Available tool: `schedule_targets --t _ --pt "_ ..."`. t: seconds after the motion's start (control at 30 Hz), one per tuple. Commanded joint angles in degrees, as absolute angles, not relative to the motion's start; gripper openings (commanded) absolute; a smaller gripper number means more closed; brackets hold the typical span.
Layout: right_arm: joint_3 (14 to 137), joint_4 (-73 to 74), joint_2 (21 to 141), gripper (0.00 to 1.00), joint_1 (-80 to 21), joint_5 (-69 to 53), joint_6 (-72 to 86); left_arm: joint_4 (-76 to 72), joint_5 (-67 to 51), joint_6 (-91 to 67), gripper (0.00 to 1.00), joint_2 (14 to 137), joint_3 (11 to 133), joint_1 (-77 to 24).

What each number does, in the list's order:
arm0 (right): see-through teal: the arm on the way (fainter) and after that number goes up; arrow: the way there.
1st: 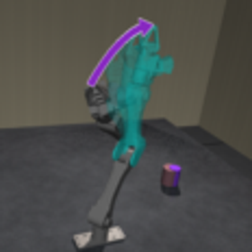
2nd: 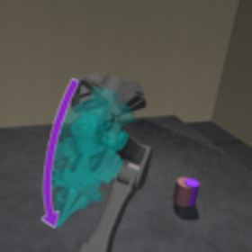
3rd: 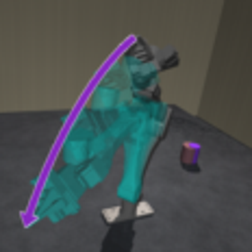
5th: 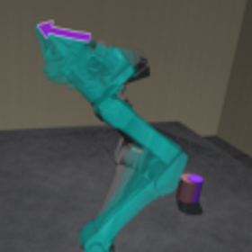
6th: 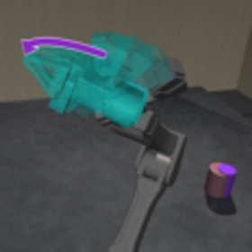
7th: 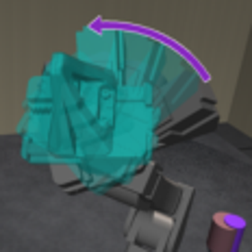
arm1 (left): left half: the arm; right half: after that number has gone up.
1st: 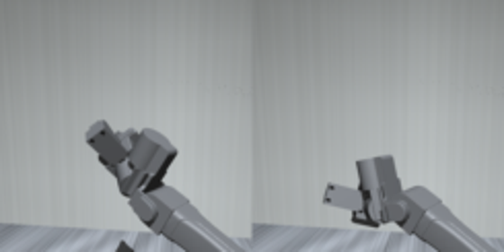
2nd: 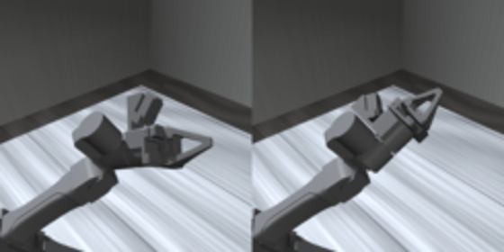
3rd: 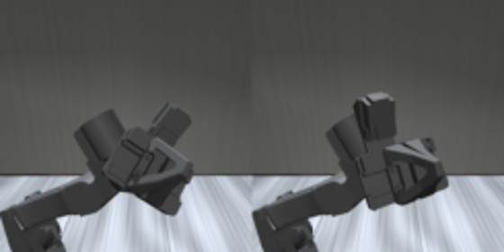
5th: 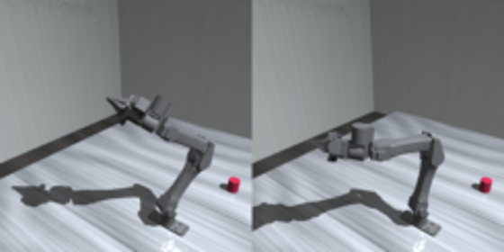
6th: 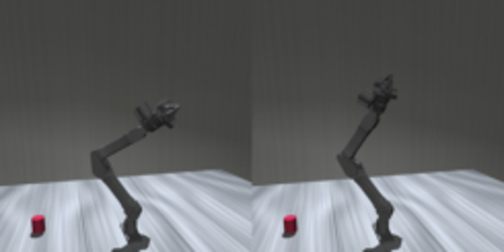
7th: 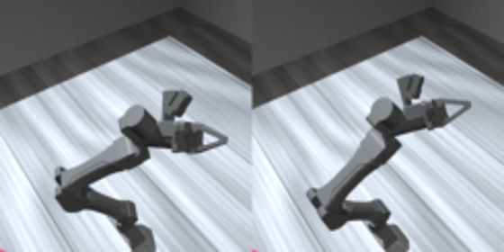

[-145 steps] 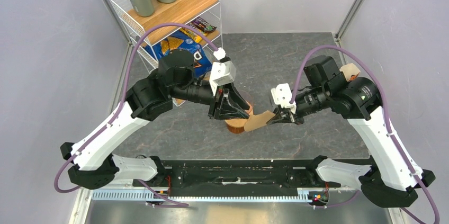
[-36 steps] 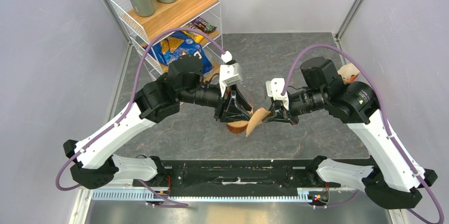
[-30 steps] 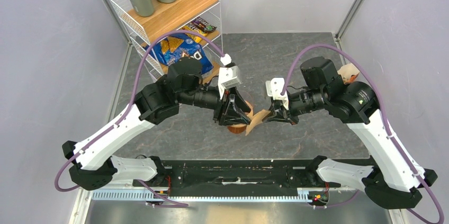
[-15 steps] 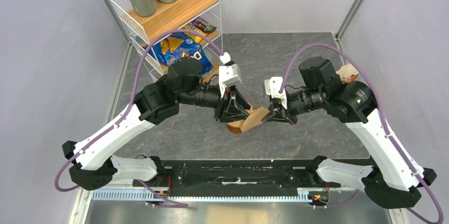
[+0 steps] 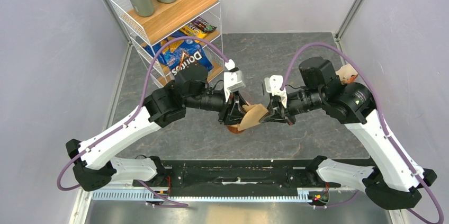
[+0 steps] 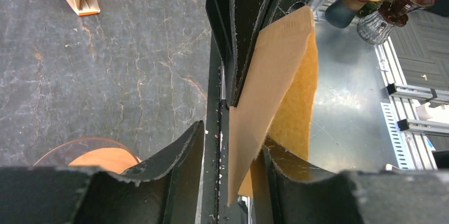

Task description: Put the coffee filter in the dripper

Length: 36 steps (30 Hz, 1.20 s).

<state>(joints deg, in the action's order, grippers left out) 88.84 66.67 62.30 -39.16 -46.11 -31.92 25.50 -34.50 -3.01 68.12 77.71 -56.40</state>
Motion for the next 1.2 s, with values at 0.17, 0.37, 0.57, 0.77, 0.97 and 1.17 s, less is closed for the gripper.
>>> schedule_targets --t 0.17,0.37,0.57,0.77,0.97,1.17 --pt "89.49 62.80 62.48 0.40 -39.37 -42.17 -29.20 16.51 -34.74 -13.99 0.02 68.17 78.07 -55.79" --pt "89.51 66.67 60.47 0.95 -39.33 -31.39 -33.31 16.94 -35.61 -23.82 0.02 69.66 80.07 -50.50" --pt "88.10 62.79 60.24 0.92 -39.33 -26.49 -34.25 21.06 -37.35 -28.44 0.02 72.99 83.05 -50.44" --pt "86.07 61.70 59.48 0.83 -39.36 -23.80 -37.84 20.92 -38.37 -33.02 0.02 73.66 83.54 -49.97" --pt "85.08 61.48 58.03 0.65 -39.36 -25.46 -38.46 20.49 -38.63 -34.87 0.02 73.71 82.45 -48.71" --pt "85.08 61.19 57.90 0.51 -39.37 -27.58 -38.14 17.83 -40.89 -34.96 0.02 73.86 81.32 -48.69"
